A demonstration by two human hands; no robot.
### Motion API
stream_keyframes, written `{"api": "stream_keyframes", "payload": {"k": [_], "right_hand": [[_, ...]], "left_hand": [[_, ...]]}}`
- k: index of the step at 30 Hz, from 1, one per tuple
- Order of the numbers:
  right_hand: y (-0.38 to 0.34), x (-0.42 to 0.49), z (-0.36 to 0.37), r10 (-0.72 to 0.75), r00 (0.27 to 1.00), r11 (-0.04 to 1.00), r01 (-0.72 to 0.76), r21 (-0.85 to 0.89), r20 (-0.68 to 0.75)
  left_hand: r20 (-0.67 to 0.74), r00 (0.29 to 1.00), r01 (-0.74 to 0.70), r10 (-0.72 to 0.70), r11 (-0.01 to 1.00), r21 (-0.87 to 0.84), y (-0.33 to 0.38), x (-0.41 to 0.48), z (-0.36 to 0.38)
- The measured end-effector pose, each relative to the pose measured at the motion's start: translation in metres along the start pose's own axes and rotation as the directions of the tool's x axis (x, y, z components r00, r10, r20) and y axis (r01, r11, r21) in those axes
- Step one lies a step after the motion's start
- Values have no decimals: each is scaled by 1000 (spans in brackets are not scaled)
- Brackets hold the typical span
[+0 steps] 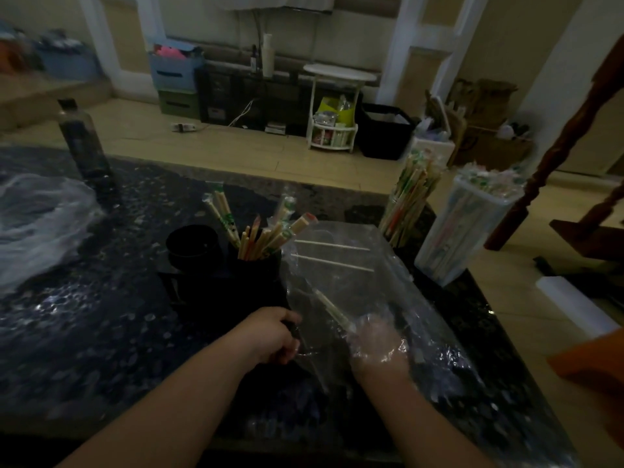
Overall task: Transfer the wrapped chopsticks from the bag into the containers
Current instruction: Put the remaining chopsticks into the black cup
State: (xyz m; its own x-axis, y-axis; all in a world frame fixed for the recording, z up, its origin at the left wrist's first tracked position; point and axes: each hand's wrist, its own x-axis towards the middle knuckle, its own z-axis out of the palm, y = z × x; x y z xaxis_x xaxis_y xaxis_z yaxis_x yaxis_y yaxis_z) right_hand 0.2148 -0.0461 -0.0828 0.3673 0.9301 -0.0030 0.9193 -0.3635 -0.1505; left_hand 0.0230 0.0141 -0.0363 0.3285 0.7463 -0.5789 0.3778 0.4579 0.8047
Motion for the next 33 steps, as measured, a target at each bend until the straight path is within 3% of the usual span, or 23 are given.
{"api": "stream_keyframes", "payload": {"k": [4,8,10,13,19,24,28,31,33], "right_hand": [[-9,15,-2,-73,997,997,72,35,1],[-15,31,-4,-178,963,984,176,-29,-202],[-19,40,-3,-215,969,977,213,-24,-125],[-25,51,-7,-238,971,967,239,-91,17],[-35,66,-16,-179,981,977,168,-128,-76],[-44,91,-24,-203,951,979,199,40,232],[-44,89,-25,-243,954,968,250,-23,174],[-50,79,-26,-236,960,970,243,-24,150],[-56,78,-26,-211,968,975,218,-37,136]], "left_hand": [[-87,996,17,-7,994,105,1,-4,-8],[-156,985,49,-73,987,-150,4,-8,-6],[-126,990,26,-57,972,-234,4,-8,-5],[-178,981,-88,71,992,-91,-3,4,-1],[-303,945,-138,126,990,-17,-5,13,3],[-337,926,-151,171,985,84,-2,13,-2],[-391,889,-167,237,965,204,7,5,-8],[-465,818,-96,339,876,472,17,-9,-12],[-550,702,-32,453,791,611,23,-23,-13]]}}
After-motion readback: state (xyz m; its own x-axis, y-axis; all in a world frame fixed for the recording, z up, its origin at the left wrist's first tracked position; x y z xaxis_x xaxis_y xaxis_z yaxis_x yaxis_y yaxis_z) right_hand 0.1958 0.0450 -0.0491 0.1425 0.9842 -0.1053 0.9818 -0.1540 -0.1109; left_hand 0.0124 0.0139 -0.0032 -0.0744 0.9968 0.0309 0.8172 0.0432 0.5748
